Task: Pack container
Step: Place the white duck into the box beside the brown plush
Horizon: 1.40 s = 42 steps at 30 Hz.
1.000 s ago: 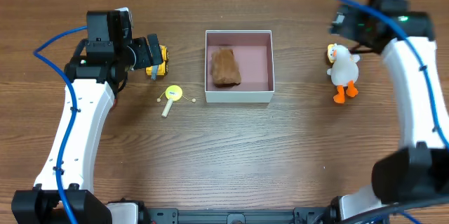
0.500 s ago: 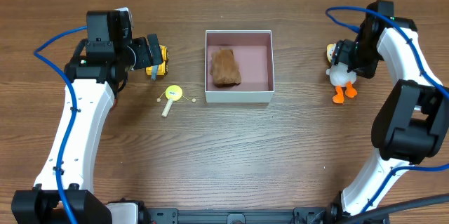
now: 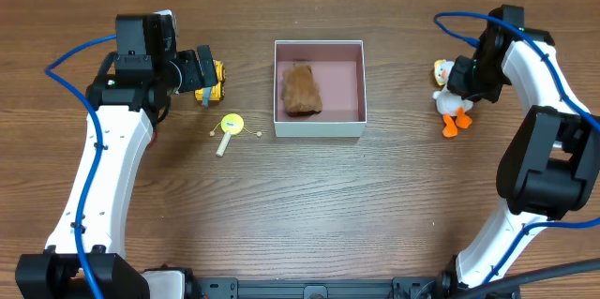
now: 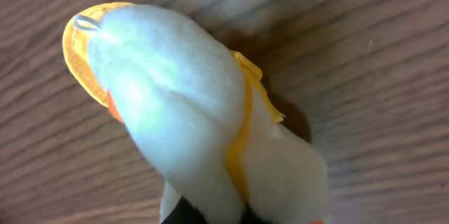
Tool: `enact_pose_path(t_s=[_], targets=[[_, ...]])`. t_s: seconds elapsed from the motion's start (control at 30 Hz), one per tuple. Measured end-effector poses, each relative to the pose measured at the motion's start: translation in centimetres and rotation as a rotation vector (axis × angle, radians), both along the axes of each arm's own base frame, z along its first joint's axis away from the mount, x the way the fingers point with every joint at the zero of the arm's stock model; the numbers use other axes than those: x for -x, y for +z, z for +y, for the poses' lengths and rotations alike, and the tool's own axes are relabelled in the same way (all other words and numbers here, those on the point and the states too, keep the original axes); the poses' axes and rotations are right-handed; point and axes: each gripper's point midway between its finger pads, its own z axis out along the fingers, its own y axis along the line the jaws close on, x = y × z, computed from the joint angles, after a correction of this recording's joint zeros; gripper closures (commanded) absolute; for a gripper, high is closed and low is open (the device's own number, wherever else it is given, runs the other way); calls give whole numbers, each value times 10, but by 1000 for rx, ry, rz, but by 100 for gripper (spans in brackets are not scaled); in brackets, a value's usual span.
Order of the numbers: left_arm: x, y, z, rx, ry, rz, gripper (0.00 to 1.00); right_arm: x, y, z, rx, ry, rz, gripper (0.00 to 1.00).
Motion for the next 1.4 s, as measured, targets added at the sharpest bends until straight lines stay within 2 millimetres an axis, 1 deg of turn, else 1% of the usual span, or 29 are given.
enact_pose_path(t_s=[0.07,0.1,0.2,0.23,0.3,0.33,0.37,0.4,0.43,0.5,0.53,0.57,0.63,0.67,0.7,0.77,0.83,0.97,1.0,1.03,1.07,1.1,1.13,1.17,1.3,1.4], targets=[[0,0,0,0,0,0,0,9,8,4,-15,-6,36,96],[0,0,0,0,0,0,0,9,20,6,-17,-10,26,96],[0,0,0,0,0,0,0,2,69,20,-6,13,-67,96],[0,0,0,0,0,0,0,1,91,30,-3,33,-115,96],[0,0,0,0,0,0,0,-2,151,69,-7,110,-266,96],[0,0,0,0,0,0,0,2,175,92,-22,147,-326,96],[0,0,0,0,0,0,0,6,190,112,-37,183,-363,96],[0,0,0,0,0,0,0,10,199,131,-55,210,-386,96],[0,0,0,0,0,0,0,14,203,152,-73,245,-399,96],[0,0,0,0,0,0,0,16,202,188,-109,290,-408,96],[0,0,0,0,0,0,0,14,198,206,-124,313,-417,96],[0,0,0,0,0,-1,0,13,189,226,-135,340,-415,96],[0,0,0,0,0,0,0,11,169,248,-122,367,-403,96],[0,0,0,0,0,0,0,9,155,258,-108,372,-388,96],[0,0,0,0,0,0,0,6,143,261,-92,373,-373,96],[0,0,0,0,0,0,0,0,119,262,-61,363,-340,96],[0,0,0,0,0,0,0,-6,96,258,-32,347,-299,96],[0,0,0,0,0,-1,0,-13,64,256,1,336,-252,96],[0,0,0,0,0,0,0,-15,58,256,7,335,-245,94],[0,0,0,0,0,0,0,-15,51,255,17,335,-233,90],[0,0,0,0,0,0,0,-15,45,254,23,333,-222,82],[0,0,0,0,0,0,0,-15,42,254,26,332,-215,77],[0,0,0,0,0,0,0,-15,39,253,30,336,-210,61],[0,0,0,0,0,0,0,-14,38,253,32,333,-207,49],[0,0,0,0,0,0,0,-15,38,251,43,333,-207,33],[0,0,0,0,0,0,0,-18,42,248,71,362,-222,30]])
